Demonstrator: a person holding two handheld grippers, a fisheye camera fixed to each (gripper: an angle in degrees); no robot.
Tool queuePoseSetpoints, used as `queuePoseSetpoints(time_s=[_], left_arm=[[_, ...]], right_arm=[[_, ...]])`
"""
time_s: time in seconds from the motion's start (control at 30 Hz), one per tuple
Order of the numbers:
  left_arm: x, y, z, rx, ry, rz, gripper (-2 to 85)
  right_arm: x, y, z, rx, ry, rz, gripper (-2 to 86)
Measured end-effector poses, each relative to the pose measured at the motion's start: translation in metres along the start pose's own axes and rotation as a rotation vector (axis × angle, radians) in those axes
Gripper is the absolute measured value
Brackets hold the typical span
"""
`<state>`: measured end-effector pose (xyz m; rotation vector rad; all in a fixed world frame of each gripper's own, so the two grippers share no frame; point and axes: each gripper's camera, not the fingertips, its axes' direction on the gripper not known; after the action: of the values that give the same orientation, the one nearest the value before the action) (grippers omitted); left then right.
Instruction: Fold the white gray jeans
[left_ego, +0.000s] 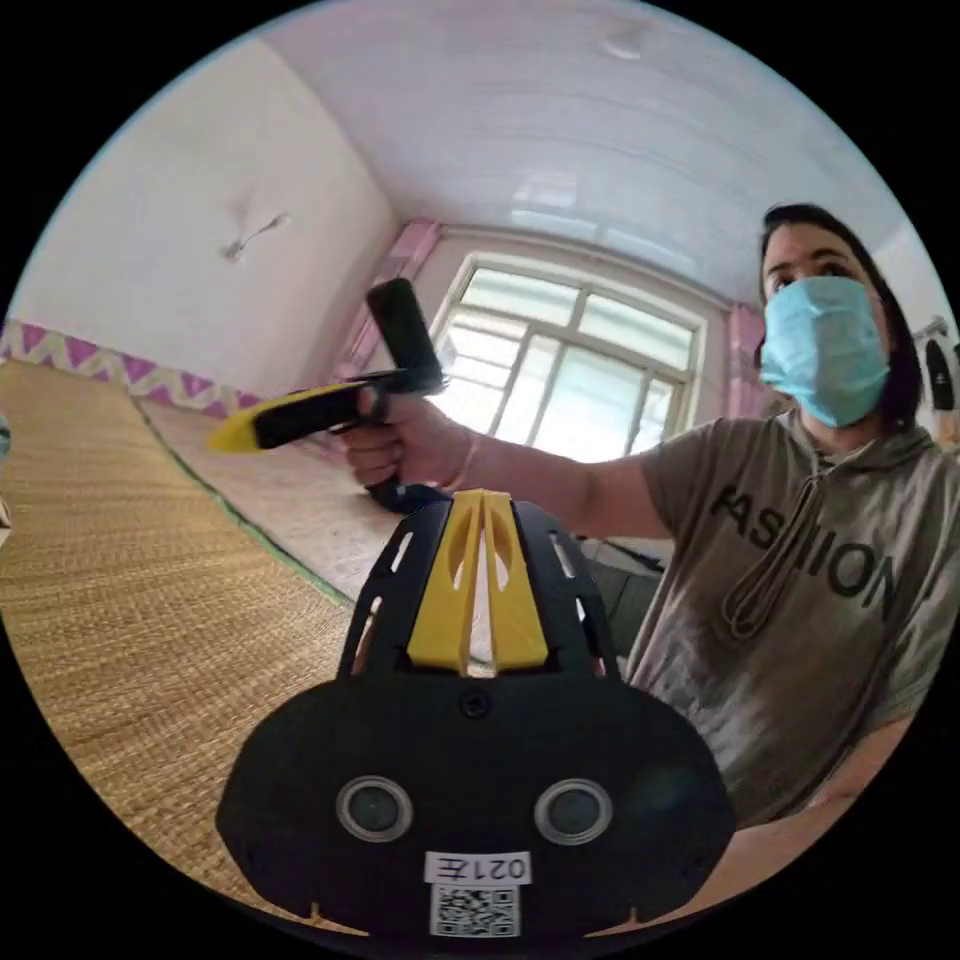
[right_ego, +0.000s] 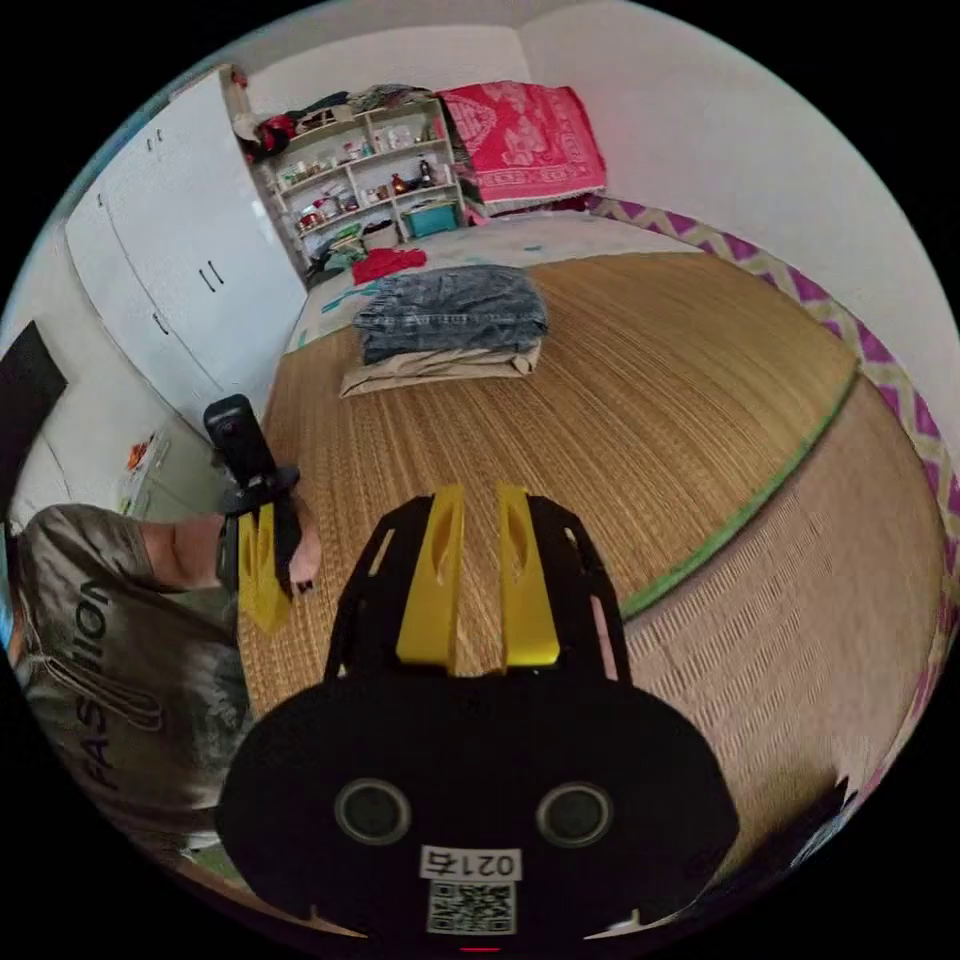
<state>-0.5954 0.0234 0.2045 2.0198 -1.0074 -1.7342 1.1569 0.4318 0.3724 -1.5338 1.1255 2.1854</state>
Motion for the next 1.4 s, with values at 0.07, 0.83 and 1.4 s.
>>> queuePoseSetpoints(time_s=[0.07,0.83,1.4], left_arm=[[0.006,0.003,-0.028,0.162,0.194,0.049,-1.0],[0.057,0.065,-0.135,0.596,0.297,0.165,-1.0],[0.000,0.060,-0.105,0.538,0.192,-0.017,-0.9]], right_arm=[[-0.093,-0.061,0.064,0.031,-0.021,-0.126,7.8],[-0.594,-0.285,0.428,0.108,0.343,-0.933,11.5],[-0.208,-0.381,0.034,0.383,0.054,-0.046,6.2]])
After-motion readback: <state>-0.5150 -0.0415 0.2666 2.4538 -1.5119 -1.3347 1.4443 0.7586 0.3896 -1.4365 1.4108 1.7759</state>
